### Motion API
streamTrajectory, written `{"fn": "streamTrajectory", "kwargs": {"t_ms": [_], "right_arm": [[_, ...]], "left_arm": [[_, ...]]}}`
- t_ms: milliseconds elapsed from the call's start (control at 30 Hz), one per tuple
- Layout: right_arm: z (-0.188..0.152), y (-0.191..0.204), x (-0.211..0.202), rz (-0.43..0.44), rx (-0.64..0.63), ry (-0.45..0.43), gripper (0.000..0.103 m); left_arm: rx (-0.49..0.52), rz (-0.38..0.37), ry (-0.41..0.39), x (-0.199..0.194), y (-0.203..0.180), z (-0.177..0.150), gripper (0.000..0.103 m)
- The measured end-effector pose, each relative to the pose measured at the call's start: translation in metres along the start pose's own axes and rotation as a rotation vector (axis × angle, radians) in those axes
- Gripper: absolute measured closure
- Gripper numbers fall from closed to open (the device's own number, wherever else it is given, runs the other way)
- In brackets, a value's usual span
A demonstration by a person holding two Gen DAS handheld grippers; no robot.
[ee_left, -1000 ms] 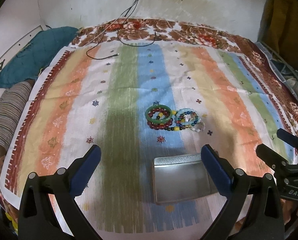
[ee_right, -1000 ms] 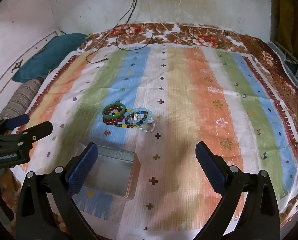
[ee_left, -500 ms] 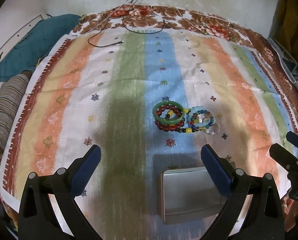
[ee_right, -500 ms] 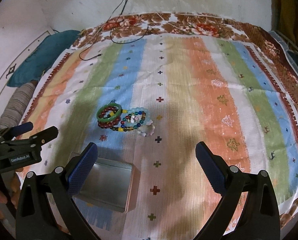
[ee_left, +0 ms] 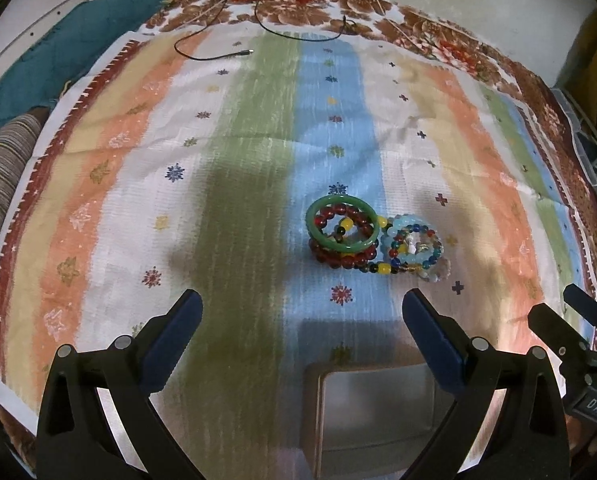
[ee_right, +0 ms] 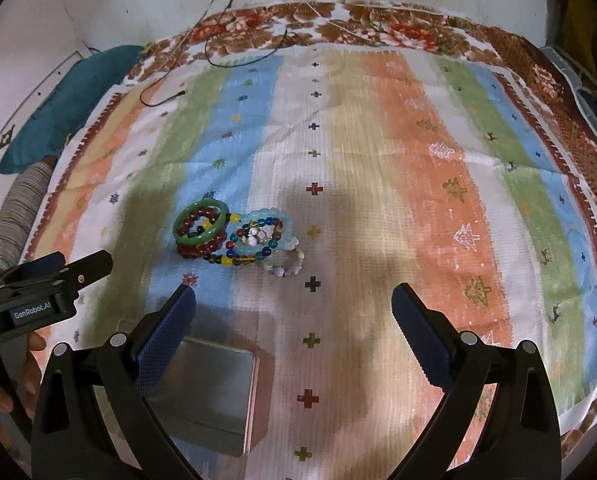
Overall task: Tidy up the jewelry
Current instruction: 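Move both tools forward over the silver tin toward the bracelet cluster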
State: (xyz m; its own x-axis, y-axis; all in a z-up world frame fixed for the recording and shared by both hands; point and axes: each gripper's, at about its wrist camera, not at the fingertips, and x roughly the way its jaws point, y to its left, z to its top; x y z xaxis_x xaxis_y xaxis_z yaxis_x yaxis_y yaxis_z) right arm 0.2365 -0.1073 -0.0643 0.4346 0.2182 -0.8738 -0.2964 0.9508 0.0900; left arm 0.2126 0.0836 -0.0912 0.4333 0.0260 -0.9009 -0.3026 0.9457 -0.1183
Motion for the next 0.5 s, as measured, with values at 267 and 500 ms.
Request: {"fn": "streamTrajectory", "kwargs": {"t_ms": [267, 500], "right_arm": [[0.007, -0.001, 0.019, 0.002, 0.019, 0.033, 0.004], [0.014, -0.006, 0.040, 0.029, 0.063, 0.068, 0.004]], "left_arm": [[-0.037, -0.049, 0.052, 0.023, -0.001, 0.011, 0.006], [-0.094, -0.042, 0.078, 0.043, 0.006, 0.021, 0.006]]}}
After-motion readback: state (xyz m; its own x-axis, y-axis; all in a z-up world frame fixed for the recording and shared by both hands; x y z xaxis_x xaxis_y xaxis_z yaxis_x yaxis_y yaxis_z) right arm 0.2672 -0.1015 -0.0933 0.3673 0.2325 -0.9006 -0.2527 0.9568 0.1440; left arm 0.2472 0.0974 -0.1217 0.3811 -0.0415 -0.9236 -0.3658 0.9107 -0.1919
